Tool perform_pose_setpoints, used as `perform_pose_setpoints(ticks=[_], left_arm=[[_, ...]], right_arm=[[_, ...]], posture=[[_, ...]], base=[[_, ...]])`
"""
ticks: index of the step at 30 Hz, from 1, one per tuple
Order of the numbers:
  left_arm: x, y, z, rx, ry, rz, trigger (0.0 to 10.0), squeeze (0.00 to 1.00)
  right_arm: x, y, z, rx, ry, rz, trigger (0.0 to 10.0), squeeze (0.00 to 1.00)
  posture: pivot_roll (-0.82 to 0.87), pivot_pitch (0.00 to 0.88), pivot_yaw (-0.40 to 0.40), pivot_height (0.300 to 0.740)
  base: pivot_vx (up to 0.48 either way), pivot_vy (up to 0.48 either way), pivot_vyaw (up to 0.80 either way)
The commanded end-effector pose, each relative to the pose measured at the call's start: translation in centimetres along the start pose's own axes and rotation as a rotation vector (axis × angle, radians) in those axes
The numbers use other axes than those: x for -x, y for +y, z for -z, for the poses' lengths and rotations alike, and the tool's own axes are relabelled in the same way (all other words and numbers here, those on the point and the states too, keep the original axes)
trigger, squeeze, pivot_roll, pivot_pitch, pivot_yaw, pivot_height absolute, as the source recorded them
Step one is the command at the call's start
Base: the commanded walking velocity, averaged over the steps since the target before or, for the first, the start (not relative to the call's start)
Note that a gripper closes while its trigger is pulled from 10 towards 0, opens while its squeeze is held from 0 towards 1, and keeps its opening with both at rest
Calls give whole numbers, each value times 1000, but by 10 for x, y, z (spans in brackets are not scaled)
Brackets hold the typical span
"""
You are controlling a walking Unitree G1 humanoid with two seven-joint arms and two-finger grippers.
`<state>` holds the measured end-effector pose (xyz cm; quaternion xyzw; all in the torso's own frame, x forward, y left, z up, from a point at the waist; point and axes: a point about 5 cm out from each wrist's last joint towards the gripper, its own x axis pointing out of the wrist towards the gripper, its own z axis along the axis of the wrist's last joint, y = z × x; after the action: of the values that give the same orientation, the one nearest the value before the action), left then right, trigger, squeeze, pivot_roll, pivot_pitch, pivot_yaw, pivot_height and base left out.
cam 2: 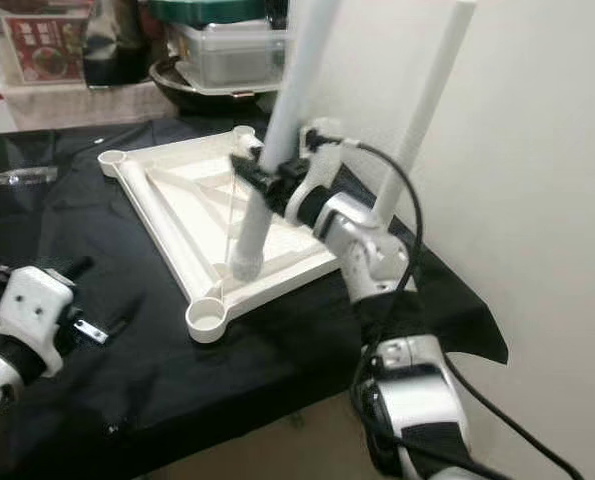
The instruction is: Building children table
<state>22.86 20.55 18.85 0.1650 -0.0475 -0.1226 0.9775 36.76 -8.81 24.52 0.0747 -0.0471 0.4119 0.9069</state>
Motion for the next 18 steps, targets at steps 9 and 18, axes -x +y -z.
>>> perform_pose_setpoints(ticks=[9, 18], left_arm=[[9, -1, 6, 91, 31, -30, 10000, 0], [11, -3, 10, 112, 39, -45, 10000, 0]], right_arm=[[-7, 25, 26, 124, 13, -106, 0, 0], [0, 40, 32, 185, 18, -234, 0, 0]], posture=[[130, 0, -111, 740], [129, 0, -106, 740]], base=[[0, 0, 0], [0, 0, 0]])
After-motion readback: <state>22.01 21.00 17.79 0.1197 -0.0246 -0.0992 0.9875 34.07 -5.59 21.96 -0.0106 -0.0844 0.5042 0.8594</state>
